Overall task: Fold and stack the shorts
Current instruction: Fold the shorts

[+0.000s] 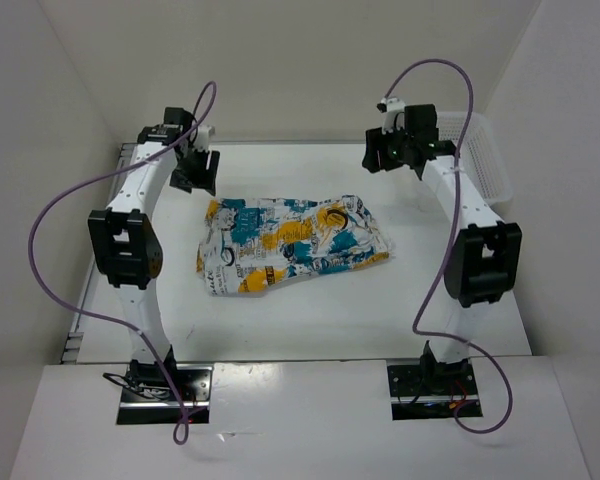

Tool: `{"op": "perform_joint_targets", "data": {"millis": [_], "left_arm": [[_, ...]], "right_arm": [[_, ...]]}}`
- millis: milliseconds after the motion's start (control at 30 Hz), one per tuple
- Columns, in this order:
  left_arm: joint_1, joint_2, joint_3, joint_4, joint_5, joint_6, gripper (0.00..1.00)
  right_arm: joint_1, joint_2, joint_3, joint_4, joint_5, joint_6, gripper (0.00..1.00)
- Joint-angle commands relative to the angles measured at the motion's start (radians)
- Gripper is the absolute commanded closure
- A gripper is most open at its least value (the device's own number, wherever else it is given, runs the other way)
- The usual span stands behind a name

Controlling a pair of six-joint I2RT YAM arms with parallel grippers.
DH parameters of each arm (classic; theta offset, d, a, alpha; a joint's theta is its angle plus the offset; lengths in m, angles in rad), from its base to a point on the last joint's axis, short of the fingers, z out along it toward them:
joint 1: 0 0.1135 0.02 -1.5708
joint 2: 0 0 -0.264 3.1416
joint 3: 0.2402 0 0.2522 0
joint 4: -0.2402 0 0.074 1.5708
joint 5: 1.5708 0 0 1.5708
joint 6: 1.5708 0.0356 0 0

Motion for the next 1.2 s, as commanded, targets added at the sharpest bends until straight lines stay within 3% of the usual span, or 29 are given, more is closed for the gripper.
{"op": "perform_joint_targets", "data": {"millis": [0, 200, 433, 567, 633, 733, 767, 833, 867, 1033, 1167], "left_arm": [[0.002, 0.134, 0.086, -0.006, 0.03, 0.004, 0.26], [0.002, 0.255, 0.184, 0.028, 0.042, 0.004, 0.24], [-0.018, 0.329, 0.175, 0.048, 0.085, 0.004, 0.23], [-0.027, 0.329, 0.119, 0.057, 0.106, 0.004, 0.37], [-0.027, 0.329, 0.094, 0.079, 0.106, 0.004, 0.54], [-0.027, 0.32, 0.074, 0.079, 0.106, 0.004, 0.69], [-0.027, 0.32, 0.074, 0.079, 0.106, 0.004, 0.84], [-0.027, 0.308, 0.065, 0.079, 0.09, 0.004, 0.96], [-0.027, 0.294, 0.054, 0.091, 0.076, 0.004, 0.99], [0.025, 0.23, 0.028, 0.117, -0.039, 0.004, 1.0], [0.025, 0.205, -0.015, 0.137, -0.073, 0.004, 1.0]], "right_arm": [[0.009, 0.173, 0.062, 0.068, -0.01, 0.096, 0.39], [0.009, 0.219, 0.003, 0.079, -0.072, 0.135, 0.39], [0.032, 0.229, -0.105, 0.068, -0.159, 0.148, 0.34], [0.041, 0.219, -0.177, 0.068, -0.175, 0.181, 0.35], [0.041, 0.232, -0.196, 0.079, -0.155, 0.217, 0.44], [0.041, 0.253, -0.177, 0.088, -0.124, 0.229, 0.74], [0.041, 0.253, -0.167, 0.088, -0.103, 0.229, 0.89], [0.041, 0.253, -0.128, 0.088, -0.008, 0.229, 1.0], [0.041, 0.242, -0.117, 0.088, 0.032, 0.238, 1.0], [-0.009, 0.178, -0.096, 0.088, 0.306, 0.341, 1.0], [-0.018, 0.167, -0.125, 0.088, 0.381, 0.382, 1.0]]}}
